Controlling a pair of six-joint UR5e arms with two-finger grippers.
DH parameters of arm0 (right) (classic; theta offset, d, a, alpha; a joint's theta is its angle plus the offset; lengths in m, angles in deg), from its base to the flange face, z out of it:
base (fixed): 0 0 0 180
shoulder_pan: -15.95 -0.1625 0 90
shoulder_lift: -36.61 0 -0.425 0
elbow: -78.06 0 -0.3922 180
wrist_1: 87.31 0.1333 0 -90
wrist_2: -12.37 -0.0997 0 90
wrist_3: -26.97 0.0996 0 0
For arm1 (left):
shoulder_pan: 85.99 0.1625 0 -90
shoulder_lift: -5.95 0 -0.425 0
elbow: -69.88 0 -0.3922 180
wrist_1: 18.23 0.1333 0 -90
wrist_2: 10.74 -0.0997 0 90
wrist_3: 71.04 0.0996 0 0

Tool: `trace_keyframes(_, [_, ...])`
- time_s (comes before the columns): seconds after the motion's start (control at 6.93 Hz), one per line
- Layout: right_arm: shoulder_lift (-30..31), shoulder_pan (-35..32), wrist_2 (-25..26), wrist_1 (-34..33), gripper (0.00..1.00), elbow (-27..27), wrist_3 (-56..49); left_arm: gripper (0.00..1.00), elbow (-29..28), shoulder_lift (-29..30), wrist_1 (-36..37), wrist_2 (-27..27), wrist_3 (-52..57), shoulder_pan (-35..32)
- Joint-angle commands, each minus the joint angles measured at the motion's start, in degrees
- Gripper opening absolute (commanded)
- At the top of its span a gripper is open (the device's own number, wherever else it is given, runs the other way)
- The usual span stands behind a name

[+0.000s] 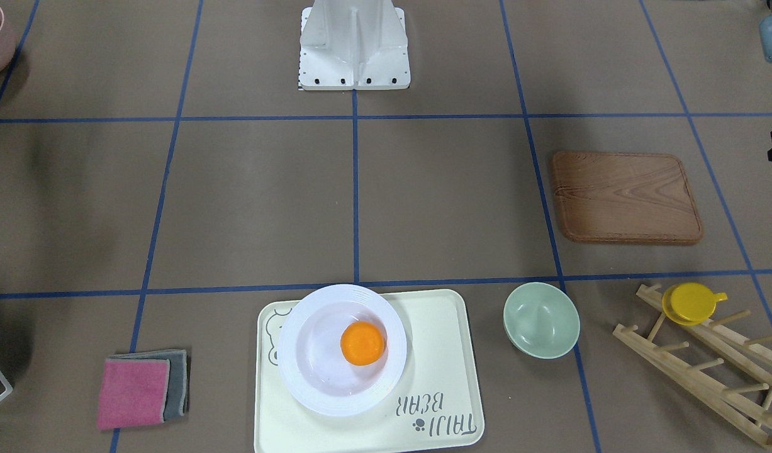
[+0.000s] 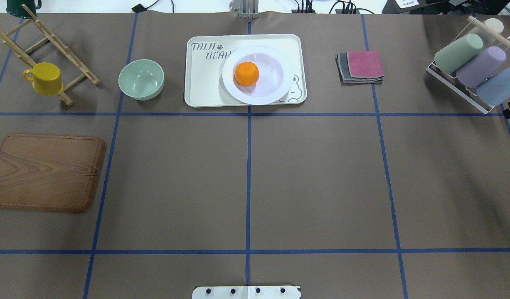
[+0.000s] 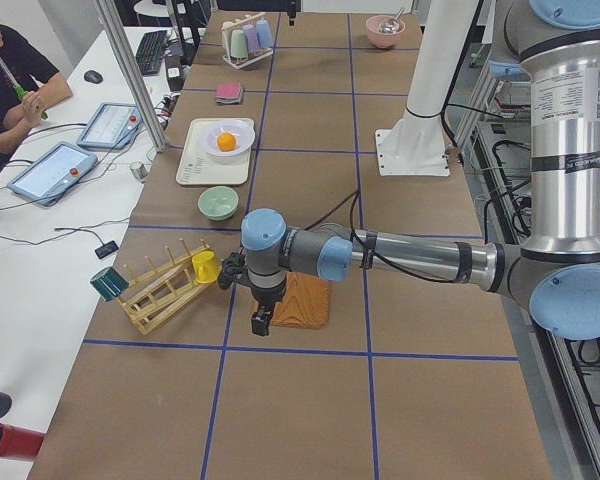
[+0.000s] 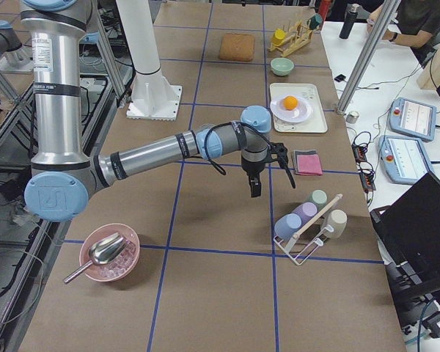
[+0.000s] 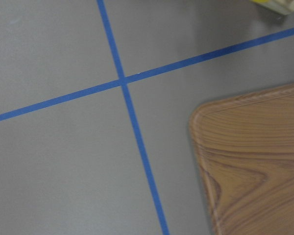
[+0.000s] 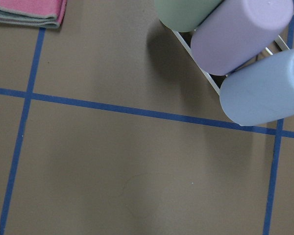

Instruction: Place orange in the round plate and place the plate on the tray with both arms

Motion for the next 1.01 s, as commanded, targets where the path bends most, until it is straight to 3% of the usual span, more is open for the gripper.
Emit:
trace_keyframes(0.0, [0.08,-2.98,-0.03,-2.38,1.00,3.05,-4.62,0.99,-1.39,0.14,-0.27,0.02,-0.39,-0.17])
trace_keyframes(0.14, [0.08,-4.29,-0.29,-4.93,1.00,2.89,-7.94,0.99,-1.39,0.14,-0.27,-0.07,-0.48,-0.86])
trace_keyframes(0.87, [0.34,-4.66,-0.21,-5.30,1.00,2.89,-8.41,0.99,-1.83,-0.12,-0.36,0.10,-0.57,-0.96])
